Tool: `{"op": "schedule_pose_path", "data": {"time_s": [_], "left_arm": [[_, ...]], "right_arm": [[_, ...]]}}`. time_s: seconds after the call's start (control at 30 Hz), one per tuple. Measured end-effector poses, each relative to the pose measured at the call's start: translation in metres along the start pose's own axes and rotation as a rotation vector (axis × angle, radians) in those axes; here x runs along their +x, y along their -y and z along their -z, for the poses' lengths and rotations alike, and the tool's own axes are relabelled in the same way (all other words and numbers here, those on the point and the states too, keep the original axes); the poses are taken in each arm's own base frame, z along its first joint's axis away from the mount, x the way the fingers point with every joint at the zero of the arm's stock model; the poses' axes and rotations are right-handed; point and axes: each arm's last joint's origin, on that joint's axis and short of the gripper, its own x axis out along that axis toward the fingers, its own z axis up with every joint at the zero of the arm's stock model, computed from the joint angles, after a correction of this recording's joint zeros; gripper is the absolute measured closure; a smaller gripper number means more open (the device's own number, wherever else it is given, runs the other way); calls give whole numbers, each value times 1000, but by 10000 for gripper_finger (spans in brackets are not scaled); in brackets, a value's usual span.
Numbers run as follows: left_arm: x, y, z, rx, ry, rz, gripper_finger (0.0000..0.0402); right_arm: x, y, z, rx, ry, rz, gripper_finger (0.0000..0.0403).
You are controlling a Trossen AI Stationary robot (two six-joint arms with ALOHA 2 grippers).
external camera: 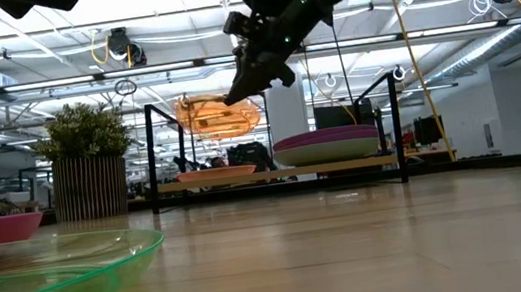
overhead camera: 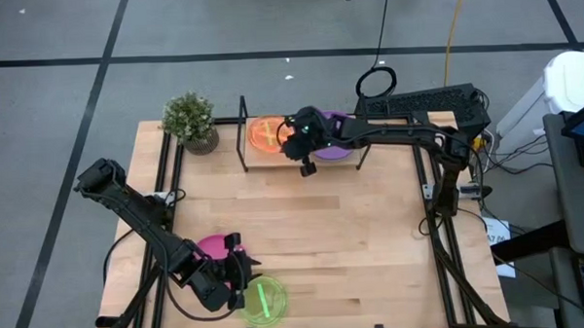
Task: Place and stack plates onto a shelf
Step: Stack the transparent orange plate on top of the transparent green plate on the shelf
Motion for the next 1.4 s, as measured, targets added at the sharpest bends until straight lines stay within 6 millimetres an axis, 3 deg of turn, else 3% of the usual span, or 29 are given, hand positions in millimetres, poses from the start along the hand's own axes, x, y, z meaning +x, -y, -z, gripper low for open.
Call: {"op": "schedule_pose_path", "data": {"time_s": [0.73, 1.03, 1.4], "left_arm": [[0, 0, 0, 5, 1, 0, 273], [0, 0, 0, 6, 1, 0, 273], [0, 0, 0, 6, 1, 0, 273]], "right_arm": [[19, -17, 46, -40, 131, 119, 399], [17, -8, 55, 48, 156, 106, 352], [14, -7, 53, 95, 168, 111, 293]]}}
